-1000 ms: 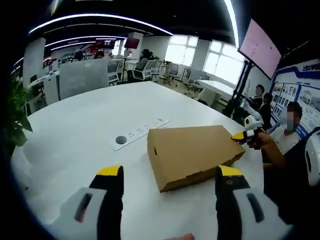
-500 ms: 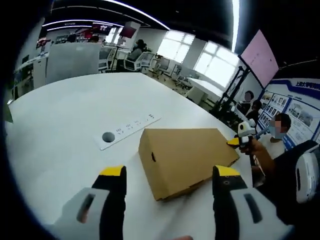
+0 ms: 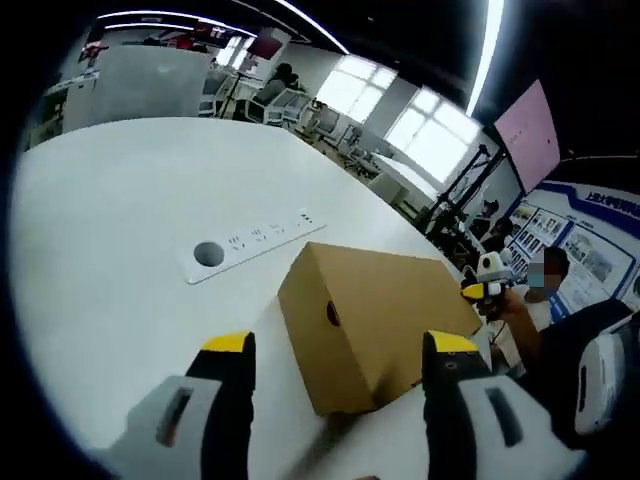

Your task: Operate the shoe box by opening the lid, removing the specified soft item, and placing it in the target area until the item is outside and the box remains undamaged.

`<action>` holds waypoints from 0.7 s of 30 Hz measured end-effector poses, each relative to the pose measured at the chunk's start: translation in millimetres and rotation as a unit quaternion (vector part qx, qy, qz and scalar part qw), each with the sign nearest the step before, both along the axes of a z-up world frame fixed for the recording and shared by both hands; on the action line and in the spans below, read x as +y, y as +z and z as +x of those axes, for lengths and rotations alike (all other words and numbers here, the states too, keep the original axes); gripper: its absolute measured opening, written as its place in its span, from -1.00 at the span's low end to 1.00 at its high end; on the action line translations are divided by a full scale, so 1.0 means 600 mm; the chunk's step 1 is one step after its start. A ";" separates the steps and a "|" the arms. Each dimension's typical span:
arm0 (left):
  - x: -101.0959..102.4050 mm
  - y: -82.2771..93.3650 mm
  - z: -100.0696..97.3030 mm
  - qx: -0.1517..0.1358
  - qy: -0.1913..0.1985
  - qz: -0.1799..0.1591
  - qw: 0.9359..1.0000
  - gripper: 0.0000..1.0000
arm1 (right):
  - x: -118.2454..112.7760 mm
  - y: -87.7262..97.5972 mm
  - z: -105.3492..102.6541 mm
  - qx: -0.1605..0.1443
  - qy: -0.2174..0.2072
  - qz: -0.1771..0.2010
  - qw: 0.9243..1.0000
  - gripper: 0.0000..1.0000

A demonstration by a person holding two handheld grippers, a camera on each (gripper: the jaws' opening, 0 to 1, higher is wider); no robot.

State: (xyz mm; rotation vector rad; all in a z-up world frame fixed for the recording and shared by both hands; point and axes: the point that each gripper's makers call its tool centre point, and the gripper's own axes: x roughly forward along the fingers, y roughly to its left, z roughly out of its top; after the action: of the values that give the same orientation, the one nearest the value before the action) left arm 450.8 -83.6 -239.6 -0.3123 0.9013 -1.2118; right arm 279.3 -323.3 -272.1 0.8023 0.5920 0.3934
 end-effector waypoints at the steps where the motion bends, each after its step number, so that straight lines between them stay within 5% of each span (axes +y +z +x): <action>1: -0.005 0.001 -0.003 0.024 0.005 -0.016 1.000 0.34 | 0.000 0.000 0.000 0.000 0.001 -0.001 1.000 -0.35; 4: -0.017 0.009 0.006 0.082 0.023 -0.064 0.994 0.36 | -0.003 -0.001 0.000 0.001 0.001 -0.002 1.000 -0.35; 6: -0.021 0.009 0.007 0.075 0.012 -0.072 0.995 0.49 | -0.003 -0.001 0.001 0.001 0.001 -0.002 1.000 -0.35; 10: -0.024 -0.012 -0.004 0.069 0.000 -0.045 0.997 0.51 | -0.002 -0.001 0.000 0.002 0.000 -0.004 1.000 -0.35; 13: -0.027 -0.027 -0.013 0.092 -0.001 -0.037 0.995 0.48 | -0.001 0.000 0.000 0.002 0.000 -0.004 1.000 -0.35; 16: -0.024 -0.037 -0.031 0.062 -0.052 -0.018 0.997 0.06 | -0.001 0.000 0.000 0.002 0.001 -0.002 1.000 -0.35; 17: -0.021 -0.046 -0.039 0.065 -0.064 0.002 0.996 0.05 | -0.001 0.000 0.000 0.001 0.002 -0.004 1.000 -0.35; 19: -0.031 -0.044 -0.027 0.094 -0.023 -0.010 0.995 0.29 | -0.005 0.000 0.001 0.001 0.002 -0.003 1.000 -0.35; 21: -0.032 -0.041 -0.026 0.106 -0.022 -0.017 0.994 0.30 | -0.006 0.000 0.002 0.000 0.002 -0.002 1.000 -0.35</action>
State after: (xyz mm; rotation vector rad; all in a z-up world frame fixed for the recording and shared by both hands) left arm 435.2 -103.1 -264.5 -0.4568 1.0749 -1.2525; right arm 280.2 -326.6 -272.2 0.7969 0.5953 0.3952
